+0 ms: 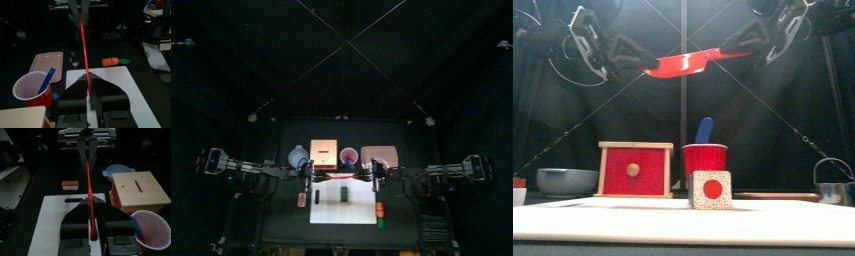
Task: Cut the sushi into 4 pieces with the knife
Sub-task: Cut the sushi into 4 pieces
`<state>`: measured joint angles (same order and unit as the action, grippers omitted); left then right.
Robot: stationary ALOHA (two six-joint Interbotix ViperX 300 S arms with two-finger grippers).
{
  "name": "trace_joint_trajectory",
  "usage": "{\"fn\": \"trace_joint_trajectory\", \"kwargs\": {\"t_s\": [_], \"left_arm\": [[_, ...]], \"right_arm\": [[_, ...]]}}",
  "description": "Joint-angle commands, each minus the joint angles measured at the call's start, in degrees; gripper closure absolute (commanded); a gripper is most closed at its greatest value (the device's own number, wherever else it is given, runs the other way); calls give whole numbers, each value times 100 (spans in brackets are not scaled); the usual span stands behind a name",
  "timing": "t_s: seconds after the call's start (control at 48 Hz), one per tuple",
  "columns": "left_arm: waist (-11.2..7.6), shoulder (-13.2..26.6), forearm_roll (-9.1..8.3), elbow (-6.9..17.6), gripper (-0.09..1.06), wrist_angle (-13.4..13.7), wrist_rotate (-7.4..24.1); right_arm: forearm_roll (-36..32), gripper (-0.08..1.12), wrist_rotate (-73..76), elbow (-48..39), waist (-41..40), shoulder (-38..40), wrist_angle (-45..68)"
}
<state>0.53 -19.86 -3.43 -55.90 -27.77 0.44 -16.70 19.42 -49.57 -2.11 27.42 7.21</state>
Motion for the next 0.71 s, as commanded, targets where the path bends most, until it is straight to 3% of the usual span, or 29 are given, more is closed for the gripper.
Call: {"fn": "trace_joint_trajectory", "kwargs": {"t_s": [0.021, 0.188, 0.312, 0.708], "left_arm": [[-9, -9, -70, -62, 68, -44, 9], [-53, 53, -105, -237, 68, -44, 9], [-53, 255, -105, -220, 68, -62, 9], [-53, 1538, -237, 431, 69, -70, 9]], "right_arm": [[176, 91, 18, -44, 18, -18, -220], [246, 91, 18, -70, 26, -167, -457], [229, 92, 9, -26, 26, -272, -492], [246, 92, 18, 53, 53, -888, -545]]}}
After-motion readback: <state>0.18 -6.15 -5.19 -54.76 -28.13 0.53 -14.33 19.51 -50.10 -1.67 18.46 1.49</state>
